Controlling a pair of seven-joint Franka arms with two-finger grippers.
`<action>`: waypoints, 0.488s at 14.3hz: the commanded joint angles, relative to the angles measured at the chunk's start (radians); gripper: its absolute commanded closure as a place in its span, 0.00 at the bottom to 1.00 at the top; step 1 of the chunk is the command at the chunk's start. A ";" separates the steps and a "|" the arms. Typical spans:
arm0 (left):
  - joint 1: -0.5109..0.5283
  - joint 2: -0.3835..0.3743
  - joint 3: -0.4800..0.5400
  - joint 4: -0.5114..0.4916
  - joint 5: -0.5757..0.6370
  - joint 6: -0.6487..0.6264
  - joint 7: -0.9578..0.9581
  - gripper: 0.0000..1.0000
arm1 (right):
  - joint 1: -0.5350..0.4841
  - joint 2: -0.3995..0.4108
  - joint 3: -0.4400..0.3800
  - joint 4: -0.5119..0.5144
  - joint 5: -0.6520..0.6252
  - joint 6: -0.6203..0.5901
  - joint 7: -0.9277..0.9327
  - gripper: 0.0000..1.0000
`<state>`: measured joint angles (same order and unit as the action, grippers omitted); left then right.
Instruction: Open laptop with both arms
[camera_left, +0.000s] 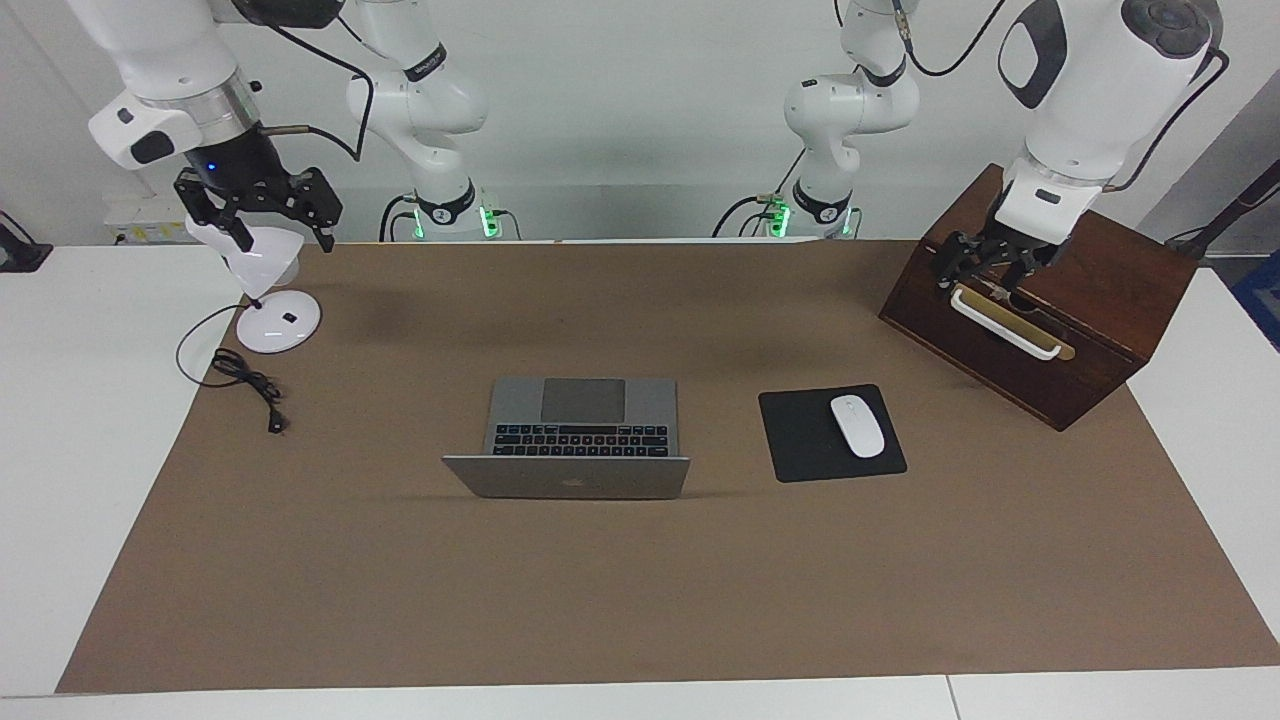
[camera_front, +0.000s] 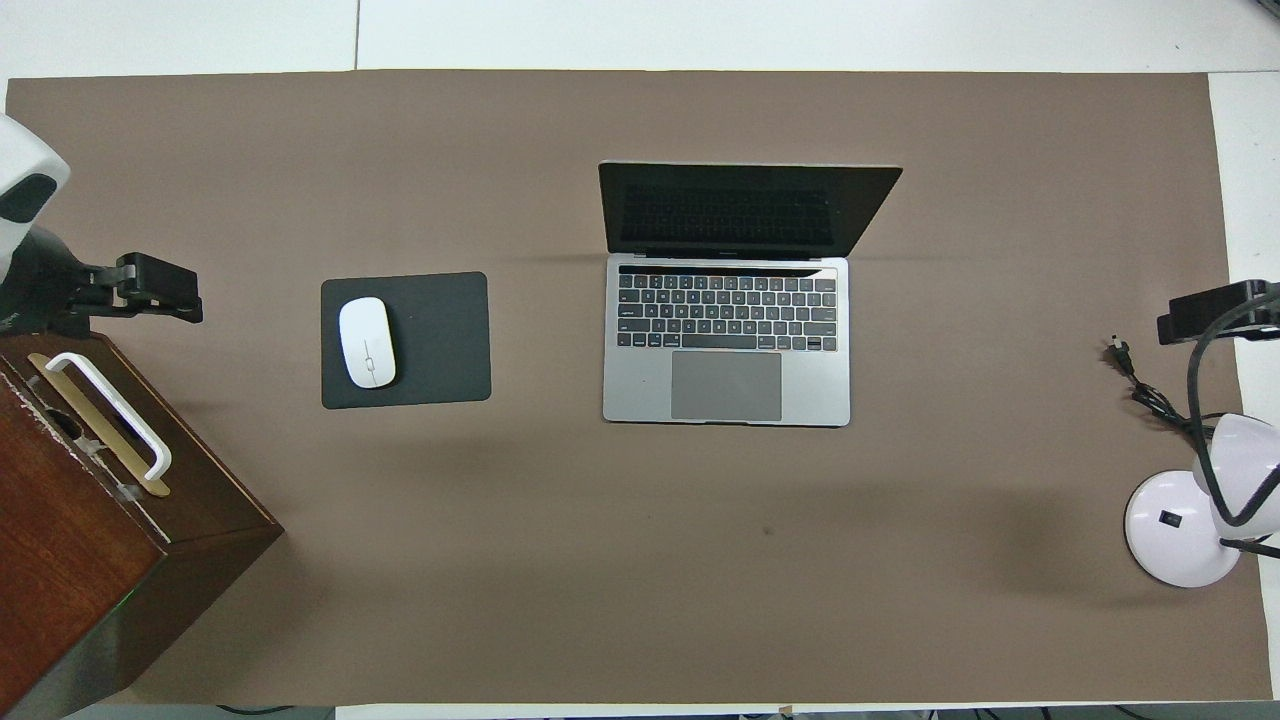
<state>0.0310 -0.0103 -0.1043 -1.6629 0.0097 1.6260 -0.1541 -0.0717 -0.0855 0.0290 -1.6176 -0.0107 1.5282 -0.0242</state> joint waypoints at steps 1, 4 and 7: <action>0.027 -0.025 -0.023 -0.064 0.009 0.026 0.015 0.00 | -0.014 -0.016 0.006 -0.015 -0.005 -0.002 -0.031 0.00; 0.029 -0.011 -0.051 -0.052 0.010 0.022 0.011 0.00 | -0.014 -0.016 0.006 -0.015 -0.005 -0.002 -0.031 0.00; 0.026 0.007 -0.049 -0.032 0.010 -0.006 0.019 0.00 | -0.014 -0.016 0.006 -0.015 -0.005 -0.003 -0.031 0.00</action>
<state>0.0445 -0.0082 -0.1443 -1.6984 0.0097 1.6272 -0.1509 -0.0717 -0.0855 0.0289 -1.6176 -0.0107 1.5282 -0.0243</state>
